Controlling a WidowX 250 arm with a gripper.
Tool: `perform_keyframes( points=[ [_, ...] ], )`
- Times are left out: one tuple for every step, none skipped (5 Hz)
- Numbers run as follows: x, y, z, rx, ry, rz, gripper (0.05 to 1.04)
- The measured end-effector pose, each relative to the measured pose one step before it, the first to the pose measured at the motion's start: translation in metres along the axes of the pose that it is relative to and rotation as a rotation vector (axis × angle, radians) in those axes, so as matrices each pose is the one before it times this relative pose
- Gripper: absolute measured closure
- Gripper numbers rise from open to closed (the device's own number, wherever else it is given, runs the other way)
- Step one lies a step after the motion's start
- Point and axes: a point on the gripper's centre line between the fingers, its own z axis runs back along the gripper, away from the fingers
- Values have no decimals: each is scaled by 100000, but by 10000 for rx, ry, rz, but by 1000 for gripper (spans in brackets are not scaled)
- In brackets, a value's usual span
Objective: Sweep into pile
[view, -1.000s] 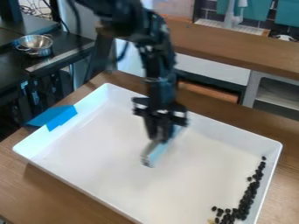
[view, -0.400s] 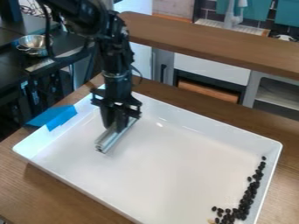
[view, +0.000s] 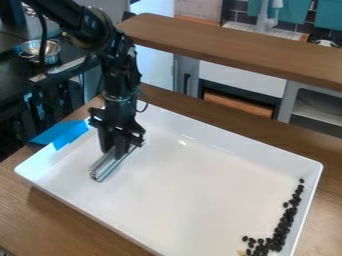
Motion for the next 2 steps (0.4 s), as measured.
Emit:
perform_keyframes(
  points=[
    [-884,795,-3,-15,460,130,393],
    [134,920,3724,-335,-882,259,124]
  ],
)
